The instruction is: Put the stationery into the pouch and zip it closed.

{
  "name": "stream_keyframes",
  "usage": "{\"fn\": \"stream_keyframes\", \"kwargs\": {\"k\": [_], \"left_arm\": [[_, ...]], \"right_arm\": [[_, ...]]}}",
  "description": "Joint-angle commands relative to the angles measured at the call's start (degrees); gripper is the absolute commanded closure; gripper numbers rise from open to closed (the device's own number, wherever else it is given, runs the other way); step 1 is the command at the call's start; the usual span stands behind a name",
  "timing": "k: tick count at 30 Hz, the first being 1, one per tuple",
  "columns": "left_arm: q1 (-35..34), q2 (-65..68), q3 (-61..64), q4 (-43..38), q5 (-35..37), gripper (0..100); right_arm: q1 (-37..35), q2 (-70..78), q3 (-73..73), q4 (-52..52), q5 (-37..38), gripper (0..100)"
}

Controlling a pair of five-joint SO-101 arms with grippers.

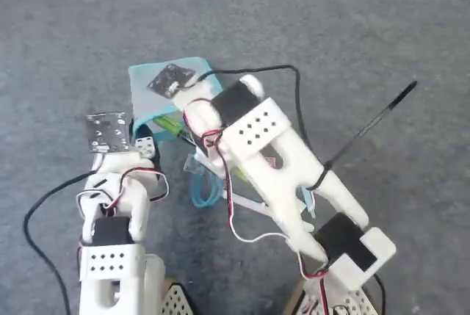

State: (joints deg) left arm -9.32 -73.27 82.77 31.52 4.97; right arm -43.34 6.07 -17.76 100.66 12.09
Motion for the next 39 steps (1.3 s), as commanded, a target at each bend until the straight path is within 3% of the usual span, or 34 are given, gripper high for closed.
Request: {"fn": "stream_keyframes", "kwargs": {"k": [1, 12, 20, 26, 29, 35, 39], "left_arm": [[4.6, 0.7, 0.3, -1.6, -1.9, 99], [5.4, 0.7, 0.3, -1.6, -1.9, 99], [5.4, 0.7, 0.2, -1.6, -1.9, 99], [5.3, 0.7, 0.2, -1.6, -1.9, 99], [5.2, 0.7, 0.2, -1.6, -1.9, 99], [5.2, 0.7, 0.2, -1.6, -1.9, 99], [4.9, 0.7, 0.3, -1.6, -1.9, 99]], "right_arm": [[2.7, -0.8, -7.5, 2.0, -1.2, 99.2], [4.0, -0.5, -11.1, -2.9, -3.3, 99.1], [1.2, -0.1, -11.4, -8.3, -3.1, 98.7], [-0.1, -0.1, -11.4, -10.9, -3.1, 83.8], [-0.1, -0.2, -11.4, -11.9, -3.3, 83.1], [0.4, -2.6, -11.4, -11.2, -3.1, 83.2], [4.4, -10.3, -11.3, -2.6, -2.4, 83.3]]}}
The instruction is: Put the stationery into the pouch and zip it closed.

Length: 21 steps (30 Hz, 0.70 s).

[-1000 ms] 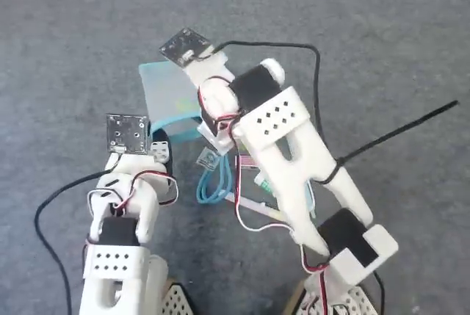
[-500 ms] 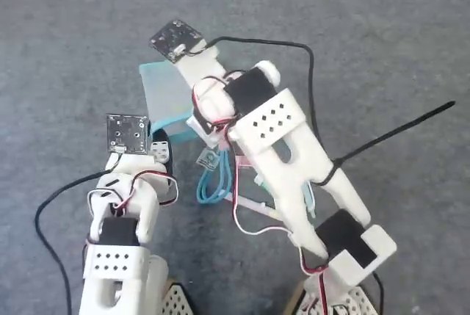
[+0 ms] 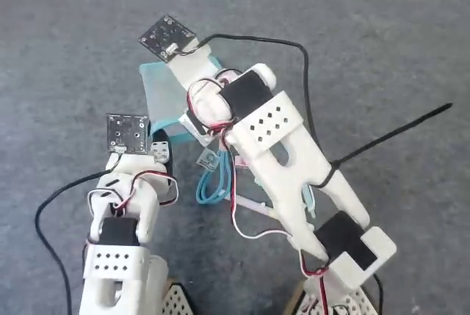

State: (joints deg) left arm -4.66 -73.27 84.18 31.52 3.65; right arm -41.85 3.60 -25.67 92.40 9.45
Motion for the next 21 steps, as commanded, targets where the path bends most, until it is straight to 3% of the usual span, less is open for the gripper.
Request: {"fn": "stream_keyframes", "kwargs": {"k": [1, 6, 12, 16, 21], "left_arm": [[0.3, 0.7, -1.1, -1.6, -0.6, 99], [0.3, 0.7, -1.3, -1.6, -0.6, 99], [0.2, 0.7, -1.1, -1.6, -0.6, 99], [0.2, 0.7, -1.0, -1.6, -0.6, 99], [0.2, 0.7, -0.9, -1.5, -0.6, 99]], "right_arm": [[4.3, -9.5, -3.0, 9.5, 1.9, 83.3], [12.3, -15.8, 17.5, 8.7, 7.1, 83.3], [21.3, -23.3, 46.2, -5.9, 8.5, 83.4], [22.5, -28.2, 62.0, -15.8, 12.0, 83.4], [22.7, -28.4, 70.5, -22.0, 9.0, 83.4]]}}
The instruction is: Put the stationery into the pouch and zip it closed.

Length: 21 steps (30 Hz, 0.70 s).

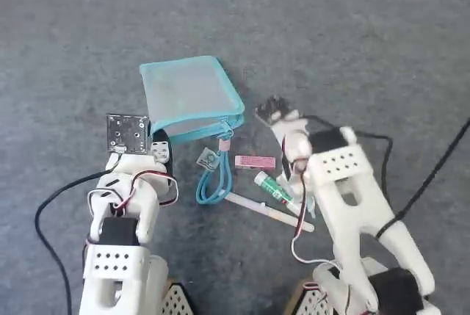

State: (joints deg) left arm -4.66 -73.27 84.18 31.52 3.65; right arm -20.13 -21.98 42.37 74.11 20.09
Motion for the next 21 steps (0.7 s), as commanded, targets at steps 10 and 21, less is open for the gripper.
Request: {"fn": "stream_keyframes", "kwargs": {"k": [10, 21], "left_arm": [[0.2, 0.7, -1.1, -0.4, -0.6, 99], [0.2, 0.7, -1.1, -0.4, -0.7, 99]], "right_arm": [[6.8, 2.2, 6.5, -12.6, -3.6, 83.4], [3.4, 9.9, 6.5, -13.0, -7.6, 83.4]]}}
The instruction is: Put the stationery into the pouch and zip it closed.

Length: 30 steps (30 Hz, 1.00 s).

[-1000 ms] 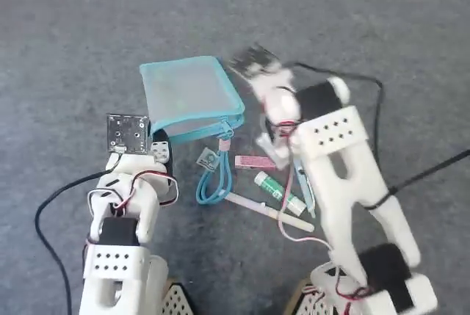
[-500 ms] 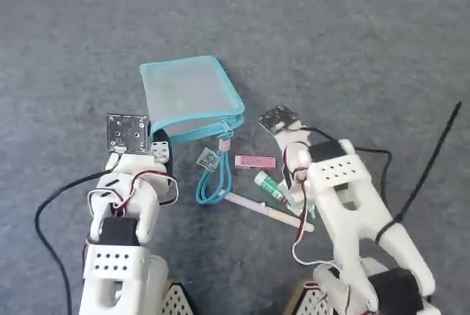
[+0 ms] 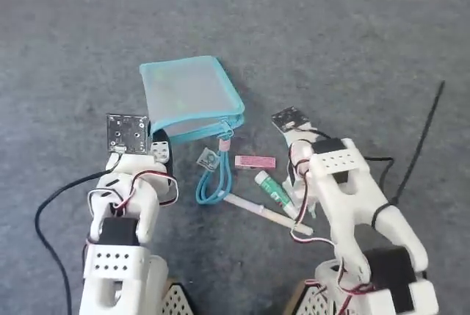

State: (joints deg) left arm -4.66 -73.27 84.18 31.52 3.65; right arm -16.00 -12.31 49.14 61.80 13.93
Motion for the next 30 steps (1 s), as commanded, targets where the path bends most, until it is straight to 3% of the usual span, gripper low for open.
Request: {"fn": "stream_keyframes", "kwargs": {"k": [1, 7, 12, 16, 21, 24, 30], "left_arm": [[0.2, 0.7, -1.1, -0.4, -0.7, 99], [0.2, 0.7, -1.1, -0.4, -0.7, 99], [0.2, 0.7, -1.1, -0.4, -0.7, 99], [0.2, 0.7, -1.0, -0.4, -0.7, 99], [0.3, 0.7, -1.0, -0.6, -0.7, 99], [0.3, 0.7, -1.0, -0.6, -0.7, 99], [0.3, 0.7, -1.1, -0.7, -0.7, 99]], "right_arm": [[-0.5, 0.7, -0.2, -0.6, -1.8, 83.9], [-0.3, 3.4, -0.4, -0.8, -1.9, 97.1], [0.6, 2.0, -0.4, -0.7, -1.8, 97.6], [6.3, -2.7, -2.3, 0.3, -1.4, 97.4], [8.7, -11.9, -12.5, 11.8, 3.2, 97.6], [5.1, -16.0, -20.9, 19.7, 3.4, 97.6], [-8.7, -17.5, -35.4, 32.0, 1.9, 97.6]]}}
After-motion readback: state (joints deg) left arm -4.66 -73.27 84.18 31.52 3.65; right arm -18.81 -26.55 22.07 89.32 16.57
